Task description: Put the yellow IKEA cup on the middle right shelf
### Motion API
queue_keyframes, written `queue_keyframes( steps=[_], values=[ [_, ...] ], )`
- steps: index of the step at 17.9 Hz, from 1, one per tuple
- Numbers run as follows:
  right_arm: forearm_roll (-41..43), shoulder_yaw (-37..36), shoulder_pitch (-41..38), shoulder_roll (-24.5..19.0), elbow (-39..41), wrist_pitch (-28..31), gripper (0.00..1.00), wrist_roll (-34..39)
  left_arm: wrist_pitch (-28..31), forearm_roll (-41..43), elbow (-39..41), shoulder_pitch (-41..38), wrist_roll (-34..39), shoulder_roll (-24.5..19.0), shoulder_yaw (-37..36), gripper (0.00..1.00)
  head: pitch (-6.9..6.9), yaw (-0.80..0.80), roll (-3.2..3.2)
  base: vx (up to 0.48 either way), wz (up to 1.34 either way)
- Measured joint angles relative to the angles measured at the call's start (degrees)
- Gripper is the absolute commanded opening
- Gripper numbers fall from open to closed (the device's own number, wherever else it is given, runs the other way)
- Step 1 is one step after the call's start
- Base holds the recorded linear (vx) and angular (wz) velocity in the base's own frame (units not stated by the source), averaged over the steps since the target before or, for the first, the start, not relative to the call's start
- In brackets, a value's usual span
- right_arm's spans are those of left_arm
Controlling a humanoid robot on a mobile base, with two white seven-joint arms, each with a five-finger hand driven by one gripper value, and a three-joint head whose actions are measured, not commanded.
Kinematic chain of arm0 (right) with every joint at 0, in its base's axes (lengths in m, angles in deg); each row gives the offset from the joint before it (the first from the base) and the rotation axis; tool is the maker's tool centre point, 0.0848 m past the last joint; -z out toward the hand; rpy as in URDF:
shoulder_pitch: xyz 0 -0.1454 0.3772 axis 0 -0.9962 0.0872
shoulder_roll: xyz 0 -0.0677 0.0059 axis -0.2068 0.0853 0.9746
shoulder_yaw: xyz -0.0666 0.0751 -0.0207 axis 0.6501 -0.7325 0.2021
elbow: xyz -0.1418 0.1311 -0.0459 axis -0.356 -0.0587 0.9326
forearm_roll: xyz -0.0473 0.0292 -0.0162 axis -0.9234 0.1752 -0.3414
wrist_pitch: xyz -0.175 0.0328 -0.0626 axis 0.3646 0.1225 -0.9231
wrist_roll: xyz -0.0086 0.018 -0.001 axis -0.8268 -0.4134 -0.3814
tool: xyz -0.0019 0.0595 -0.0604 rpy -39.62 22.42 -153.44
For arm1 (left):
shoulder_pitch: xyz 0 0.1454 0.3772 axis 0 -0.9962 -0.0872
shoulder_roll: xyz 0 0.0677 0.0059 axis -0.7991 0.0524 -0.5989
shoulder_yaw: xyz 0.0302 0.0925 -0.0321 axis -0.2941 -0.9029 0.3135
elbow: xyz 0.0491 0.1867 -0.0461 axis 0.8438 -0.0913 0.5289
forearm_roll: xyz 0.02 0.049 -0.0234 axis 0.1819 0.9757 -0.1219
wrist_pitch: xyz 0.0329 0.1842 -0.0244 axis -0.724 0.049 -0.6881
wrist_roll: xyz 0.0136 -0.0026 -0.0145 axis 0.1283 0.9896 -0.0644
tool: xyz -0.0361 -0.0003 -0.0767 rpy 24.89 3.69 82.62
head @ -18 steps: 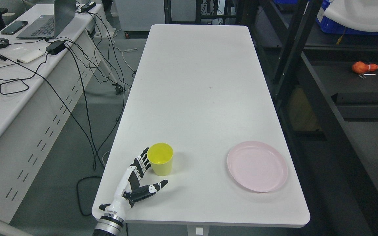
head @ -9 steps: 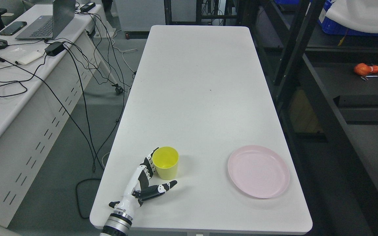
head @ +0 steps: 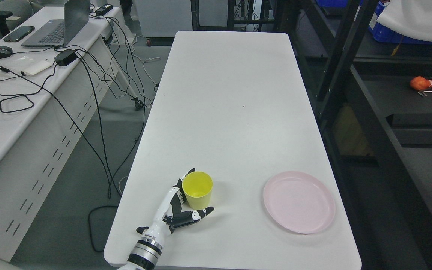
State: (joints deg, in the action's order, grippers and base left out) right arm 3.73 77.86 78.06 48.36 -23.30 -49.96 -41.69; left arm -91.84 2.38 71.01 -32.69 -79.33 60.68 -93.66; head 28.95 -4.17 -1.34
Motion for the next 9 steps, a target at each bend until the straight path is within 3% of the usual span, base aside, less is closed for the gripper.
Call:
queue_keyframes(
  steps=[2,7,9],
  values=[
    [0.0,0.0,0.0,0.0,0.0,0.0,0.99,0.0,0.0,0.0,-0.5,0.4,0.03,0.01,-0.6,0.75,0.0,0.0,0.0,-0.005,0.0],
    [0.0,0.0,0.0,0.0,0.0,0.0,0.99,0.0,-0.18,-0.04,-1.35,0.79,-0.07,0.02,-1.48,0.49,0.0,0.0,0.0,-0.002,0.0],
    [0.0,0.0,0.0,0.0,0.0,0.0,0.99,0.0,-0.93,-0.22,-1.66,0.87,-0.24,0.04,-1.53,0.32,0.0,0.0,0.0,0.0,0.0]
  ],
)
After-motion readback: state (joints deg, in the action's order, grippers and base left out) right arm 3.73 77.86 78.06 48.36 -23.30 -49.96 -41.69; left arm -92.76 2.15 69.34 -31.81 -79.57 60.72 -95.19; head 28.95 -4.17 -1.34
